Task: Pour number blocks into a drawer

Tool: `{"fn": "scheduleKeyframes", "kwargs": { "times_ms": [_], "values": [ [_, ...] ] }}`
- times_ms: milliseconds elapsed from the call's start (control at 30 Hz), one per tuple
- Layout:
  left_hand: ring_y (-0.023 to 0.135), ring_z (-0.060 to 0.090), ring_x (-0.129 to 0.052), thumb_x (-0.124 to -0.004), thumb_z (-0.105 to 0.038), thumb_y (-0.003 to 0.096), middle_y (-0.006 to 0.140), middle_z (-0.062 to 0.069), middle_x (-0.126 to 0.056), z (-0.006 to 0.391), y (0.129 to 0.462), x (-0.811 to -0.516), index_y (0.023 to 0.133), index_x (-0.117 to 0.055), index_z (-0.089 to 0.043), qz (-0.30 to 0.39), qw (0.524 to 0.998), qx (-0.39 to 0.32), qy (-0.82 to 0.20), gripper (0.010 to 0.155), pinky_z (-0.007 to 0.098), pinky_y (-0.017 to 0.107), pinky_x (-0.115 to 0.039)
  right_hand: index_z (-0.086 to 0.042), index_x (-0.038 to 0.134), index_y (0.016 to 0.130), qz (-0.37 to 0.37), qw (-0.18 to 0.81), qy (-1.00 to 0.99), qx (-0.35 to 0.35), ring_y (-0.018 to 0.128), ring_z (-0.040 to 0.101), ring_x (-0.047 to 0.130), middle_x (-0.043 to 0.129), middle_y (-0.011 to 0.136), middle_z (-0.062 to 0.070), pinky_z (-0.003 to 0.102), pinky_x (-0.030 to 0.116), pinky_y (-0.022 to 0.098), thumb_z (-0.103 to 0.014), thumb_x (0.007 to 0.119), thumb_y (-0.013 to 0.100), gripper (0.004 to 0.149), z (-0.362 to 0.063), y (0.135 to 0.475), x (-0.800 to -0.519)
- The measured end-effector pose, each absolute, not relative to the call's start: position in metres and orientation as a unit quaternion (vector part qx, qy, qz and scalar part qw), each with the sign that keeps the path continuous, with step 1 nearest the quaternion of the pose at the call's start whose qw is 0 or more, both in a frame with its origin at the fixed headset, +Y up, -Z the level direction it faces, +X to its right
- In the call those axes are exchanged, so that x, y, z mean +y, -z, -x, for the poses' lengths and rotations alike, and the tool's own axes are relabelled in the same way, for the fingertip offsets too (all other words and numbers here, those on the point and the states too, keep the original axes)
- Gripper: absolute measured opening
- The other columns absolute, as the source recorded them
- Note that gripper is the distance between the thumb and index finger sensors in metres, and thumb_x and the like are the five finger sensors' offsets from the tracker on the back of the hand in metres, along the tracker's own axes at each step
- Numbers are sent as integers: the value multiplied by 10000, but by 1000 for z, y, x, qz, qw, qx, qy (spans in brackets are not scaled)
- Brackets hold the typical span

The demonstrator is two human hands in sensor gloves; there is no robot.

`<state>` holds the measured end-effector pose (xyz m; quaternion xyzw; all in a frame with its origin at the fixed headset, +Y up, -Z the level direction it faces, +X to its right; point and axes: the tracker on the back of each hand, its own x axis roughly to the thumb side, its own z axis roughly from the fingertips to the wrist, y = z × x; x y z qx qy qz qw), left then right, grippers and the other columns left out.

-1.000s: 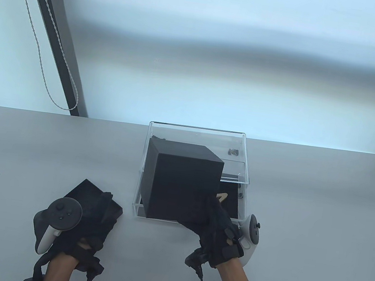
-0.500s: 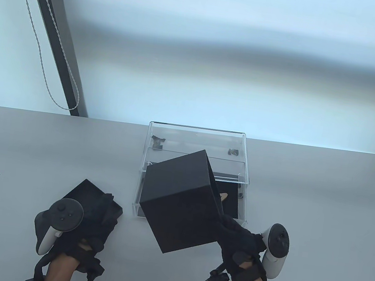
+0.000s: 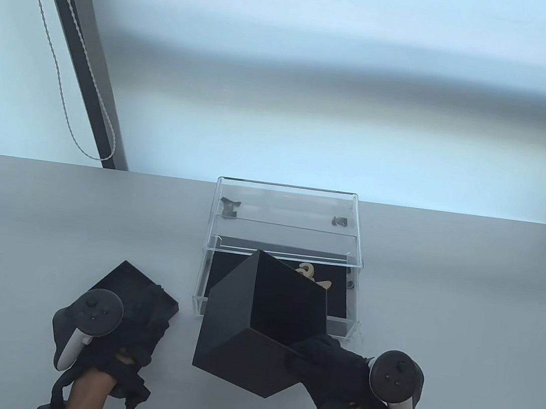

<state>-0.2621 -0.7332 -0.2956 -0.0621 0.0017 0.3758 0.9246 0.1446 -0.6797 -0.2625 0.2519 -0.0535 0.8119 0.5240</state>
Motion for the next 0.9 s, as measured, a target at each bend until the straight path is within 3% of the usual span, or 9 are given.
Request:
{"fn": "scheduleKeyframes", "kwargs": {
  "times_ms": [900],
  "values": [
    [1043, 463, -506, -719, -505, 479, 1149, 159, -572, 262, 297, -736, 1077, -426, -250, 74, 925, 8, -373, 714, 695, 715, -418, -116, 946, 657, -372, 326, -866, -79, 777, 771, 636, 975, 636, 144, 781, 657, 543, -433, 931, 358, 436, -97, 231, -678]
  ]
}}
